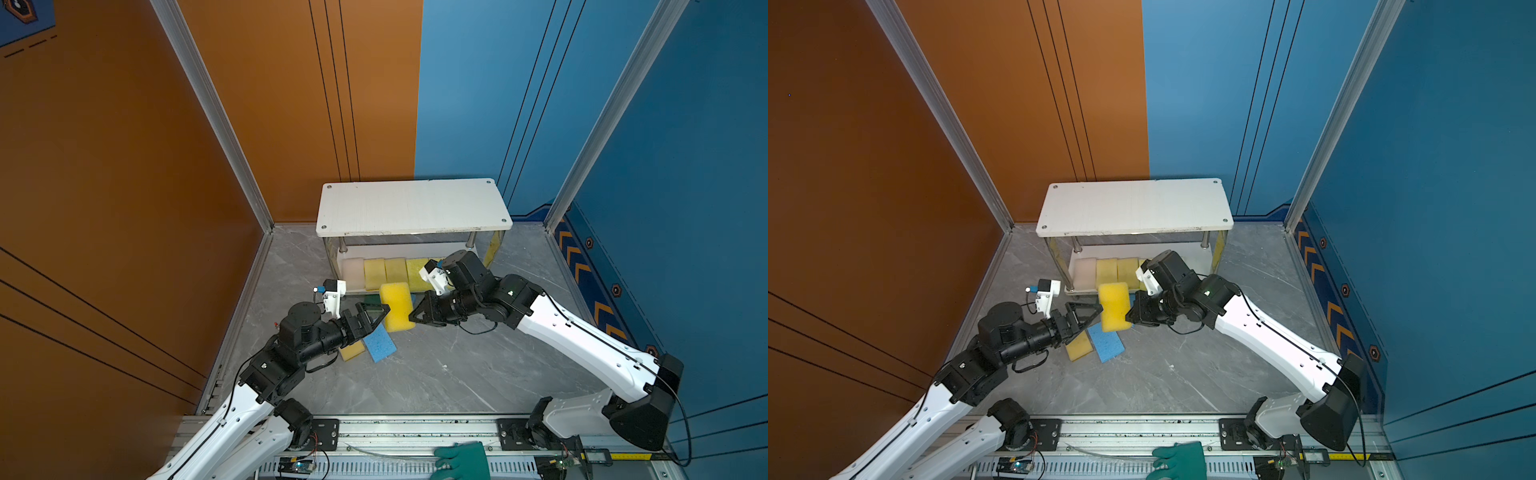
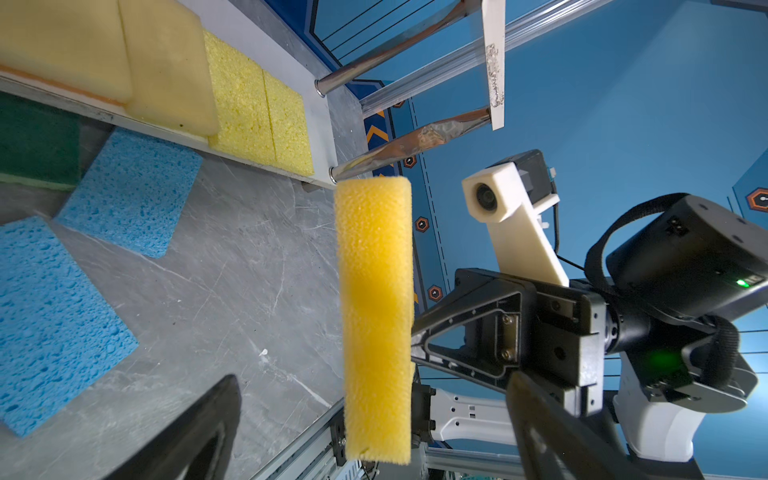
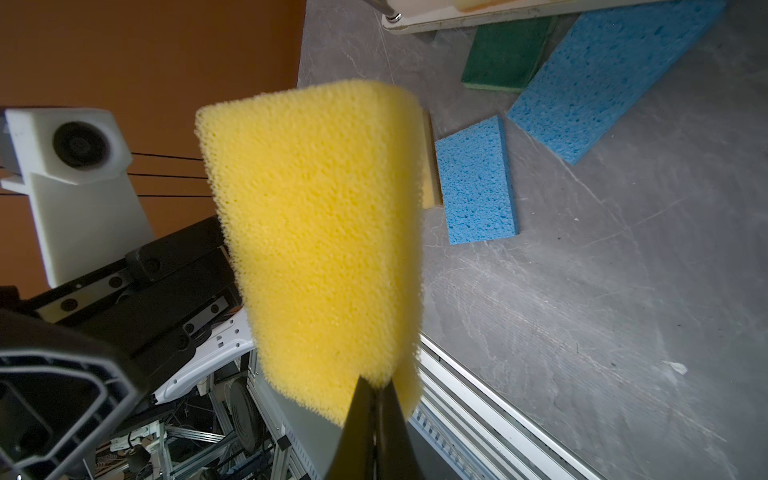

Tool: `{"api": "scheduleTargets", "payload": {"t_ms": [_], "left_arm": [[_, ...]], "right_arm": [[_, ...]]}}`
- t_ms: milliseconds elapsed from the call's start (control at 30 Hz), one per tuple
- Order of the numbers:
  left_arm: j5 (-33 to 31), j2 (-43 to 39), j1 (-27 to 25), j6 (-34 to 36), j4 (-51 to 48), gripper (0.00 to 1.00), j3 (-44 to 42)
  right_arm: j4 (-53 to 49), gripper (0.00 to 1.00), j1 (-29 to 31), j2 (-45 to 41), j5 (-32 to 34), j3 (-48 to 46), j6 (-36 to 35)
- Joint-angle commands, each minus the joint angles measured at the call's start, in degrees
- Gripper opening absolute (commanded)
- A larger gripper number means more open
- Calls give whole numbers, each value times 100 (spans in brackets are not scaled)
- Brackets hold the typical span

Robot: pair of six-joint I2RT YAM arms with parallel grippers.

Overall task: Place and organize the cleaning sponges onto the shelf
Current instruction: 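Close the left gripper on the foam sponge held by the right gripper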

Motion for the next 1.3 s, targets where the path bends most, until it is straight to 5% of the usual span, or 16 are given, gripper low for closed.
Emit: {"api": "scheduleTargets", "payload": {"t_ms": [0, 300, 667, 767, 1000, 1267], "left_arm": [[-399, 12, -177, -69, 69, 100, -111], [-418, 178, -117, -195, 626, 88, -134], [-35, 410, 153, -306, 916, 23, -167], [94, 404, 253, -330, 945, 21, -159], [346, 296, 544, -669, 1344, 21, -271], [531, 357, 697, -1243, 2264, 21, -474]], "right_arm": [[514, 3, 46, -112, 143, -222, 498], [501, 3, 107, -36, -270, -96, 172], [412, 4, 136, -96, -406, -27, 66], [412, 10, 136, -129, -441, -23, 75], [787, 58, -33, -329, -624, -191, 241], [2394, 60, -100, -447, -1281, -665, 1047]]}}
